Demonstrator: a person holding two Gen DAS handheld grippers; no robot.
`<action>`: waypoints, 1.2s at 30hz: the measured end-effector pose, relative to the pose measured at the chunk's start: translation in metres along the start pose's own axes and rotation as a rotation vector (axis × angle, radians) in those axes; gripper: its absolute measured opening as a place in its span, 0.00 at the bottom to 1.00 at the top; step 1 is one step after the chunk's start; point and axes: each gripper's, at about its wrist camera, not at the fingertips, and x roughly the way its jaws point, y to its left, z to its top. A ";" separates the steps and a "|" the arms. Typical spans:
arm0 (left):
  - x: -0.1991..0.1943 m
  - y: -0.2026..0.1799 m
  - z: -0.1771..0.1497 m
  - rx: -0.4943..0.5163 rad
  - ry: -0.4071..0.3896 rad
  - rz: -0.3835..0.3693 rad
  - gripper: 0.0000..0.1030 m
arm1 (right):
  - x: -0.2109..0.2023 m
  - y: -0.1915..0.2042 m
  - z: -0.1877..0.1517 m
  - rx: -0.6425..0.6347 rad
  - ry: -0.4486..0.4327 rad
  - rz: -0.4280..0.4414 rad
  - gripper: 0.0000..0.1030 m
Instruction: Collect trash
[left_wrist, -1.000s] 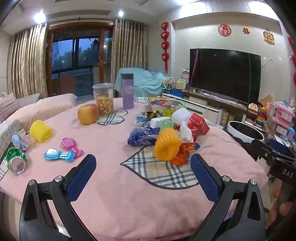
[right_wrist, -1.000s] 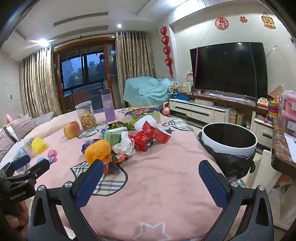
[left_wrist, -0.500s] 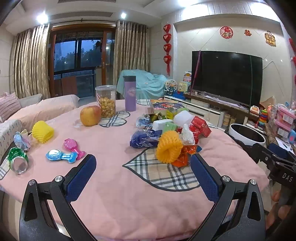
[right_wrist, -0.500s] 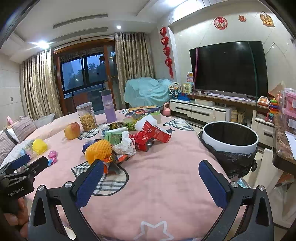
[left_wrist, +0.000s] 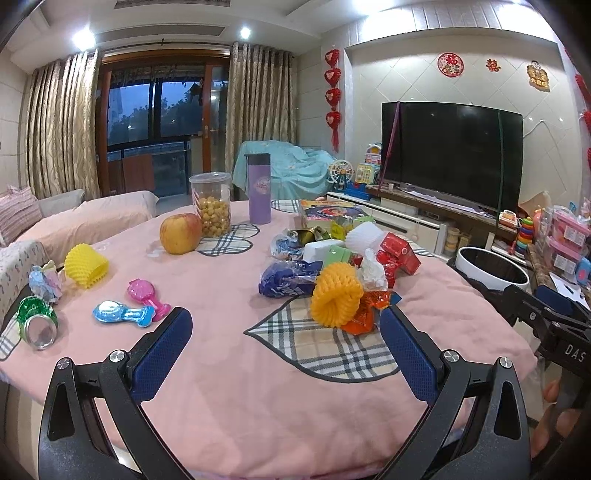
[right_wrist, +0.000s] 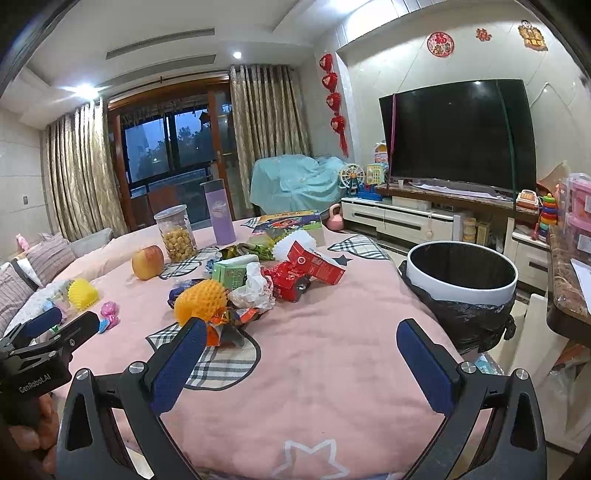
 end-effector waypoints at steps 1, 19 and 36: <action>0.000 0.000 0.000 0.000 0.000 0.000 1.00 | 0.000 0.000 0.000 0.001 0.000 0.002 1.00; 0.000 -0.001 0.001 0.002 0.003 -0.004 1.00 | 0.000 -0.001 0.002 0.020 0.008 0.024 1.00; 0.009 0.002 -0.004 -0.001 0.023 -0.017 1.00 | 0.005 0.000 0.001 0.040 0.037 0.055 1.00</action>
